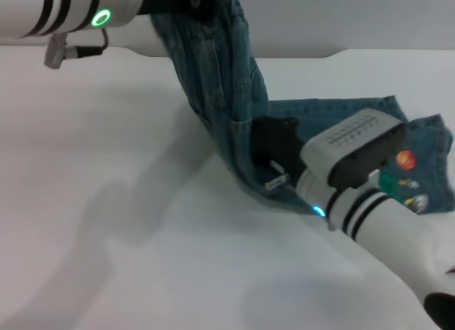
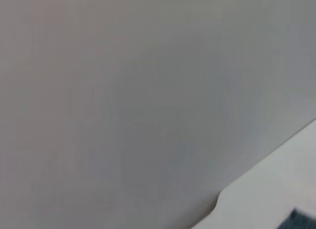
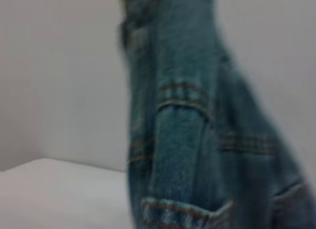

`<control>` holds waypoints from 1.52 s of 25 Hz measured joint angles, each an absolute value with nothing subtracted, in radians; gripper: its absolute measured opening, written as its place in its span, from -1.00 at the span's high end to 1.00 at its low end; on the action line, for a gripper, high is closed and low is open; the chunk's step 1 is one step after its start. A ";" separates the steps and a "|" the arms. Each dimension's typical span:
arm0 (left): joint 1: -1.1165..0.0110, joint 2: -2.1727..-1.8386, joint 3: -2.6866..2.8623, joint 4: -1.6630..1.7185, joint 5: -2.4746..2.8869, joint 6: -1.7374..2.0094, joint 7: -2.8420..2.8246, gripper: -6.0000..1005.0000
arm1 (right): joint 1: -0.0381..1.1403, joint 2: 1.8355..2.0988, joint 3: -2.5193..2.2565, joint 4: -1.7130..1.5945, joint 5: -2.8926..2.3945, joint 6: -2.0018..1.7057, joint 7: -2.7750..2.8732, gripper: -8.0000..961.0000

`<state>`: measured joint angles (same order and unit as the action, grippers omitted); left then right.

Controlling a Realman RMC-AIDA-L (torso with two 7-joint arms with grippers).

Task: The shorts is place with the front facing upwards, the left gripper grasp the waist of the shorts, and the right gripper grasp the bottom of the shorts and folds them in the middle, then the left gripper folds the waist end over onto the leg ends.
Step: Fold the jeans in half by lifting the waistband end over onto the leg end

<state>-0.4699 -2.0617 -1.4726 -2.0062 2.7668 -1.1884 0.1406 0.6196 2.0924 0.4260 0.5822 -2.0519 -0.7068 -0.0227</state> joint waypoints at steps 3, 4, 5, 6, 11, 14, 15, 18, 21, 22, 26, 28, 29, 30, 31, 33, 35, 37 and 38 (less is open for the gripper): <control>-0.472 -2.061 -1.472 -2.005 2.749 -1.162 0.149 0.93 | 0.663 2.092 0.393 0.587 -2.053 -0.670 0.016 0.98; -0.473 -2.061 -1.472 -2.005 2.746 -1.156 0.150 0.93 | 0.679 2.092 0.381 0.588 -2.053 -0.655 0.028 0.98; -0.473 -2.061 -1.471 -2.004 2.743 -1.151 0.152 0.93 | 0.689 2.092 0.375 0.590 -2.054 -0.648 0.032 0.98; -0.473 -2.062 -1.469 -2.003 2.741 -1.146 0.154 0.93 | 0.698 2.092 0.369 0.594 -2.054 -0.641 0.034 0.98; -0.462 -2.062 -1.457 -2.001 2.740 -1.127 0.158 0.94 | 0.713 2.092 0.363 0.604 -2.054 -0.637 0.035 0.98; -0.453 -2.061 -1.455 -2.000 2.740 -1.125 0.158 0.94 | 0.680 2.093 0.384 0.572 -2.047 -0.671 0.032 0.98; -0.450 -2.061 -1.455 -2.000 2.740 -1.125 0.159 0.93 | 0.664 2.092 0.396 0.557 -2.044 -0.690 0.032 0.98; -0.440 -2.060 -1.457 -2.000 2.740 -1.124 0.160 0.92 | 0.599 2.086 0.468 0.525 -2.042 -0.736 0.031 0.98; -0.438 -2.059 -1.459 -2.001 2.740 -1.123 0.164 0.91 | 0.556 2.081 0.525 0.507 -2.045 -0.750 0.032 0.99; -0.438 -2.059 -1.459 -2.001 2.740 -1.118 0.170 0.90 | 0.545 2.080 0.540 0.504 -2.046 -0.753 0.033 0.99; -0.440 -2.060 -1.454 -2.002 2.734 -1.097 0.183 0.89 | 0.540 2.086 0.541 0.505 -2.050 -0.746 0.034 0.99; -0.444 -2.060 -1.453 -2.003 2.728 -1.090 0.186 0.88 | 0.543 2.087 0.539 0.506 -2.050 -0.743 0.034 0.98; -0.445 -2.060 -1.453 -2.004 2.726 -1.086 0.186 0.88 | 0.546 2.088 0.538 0.507 -2.050 -0.738 0.034 0.98; -0.445 -2.060 -1.453 -2.004 2.724 -1.082 0.187 0.87 | 0.552 2.090 0.537 0.508 -2.050 -0.730 0.035 0.98; -0.444 -2.060 -1.453 -2.005 2.719 -1.075 0.191 0.87 | 0.559 2.090 0.537 0.509 -2.050 -0.721 0.036 0.98; -0.442 -2.060 -1.454 -2.006 2.703 -1.064 0.203 0.86 | 0.571 2.090 0.534 0.515 -2.050 -0.705 0.043 0.98; -0.438 -2.060 -1.458 -2.006 2.674 -1.046 0.223 0.85 | 0.598 2.091 0.509 0.522 -2.051 -0.692 0.068 0.98; -0.438 -2.060 -1.458 -2.006 2.655 -1.035 0.238 0.84 | 0.631 2.092 0.473 0.524 -2.051 -0.680 0.107 0.98; -0.440 -2.060 -1.458 -2.006 2.648 -1.031 0.243 0.84 | 0.650 2.092 0.456 0.525 -2.051 -0.669 0.126 0.98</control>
<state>-0.4397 -2.0598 -1.4584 -2.0063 2.6480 -1.0311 0.2430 0.6503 2.0923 0.4562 0.5246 -2.0513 -0.6689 0.1259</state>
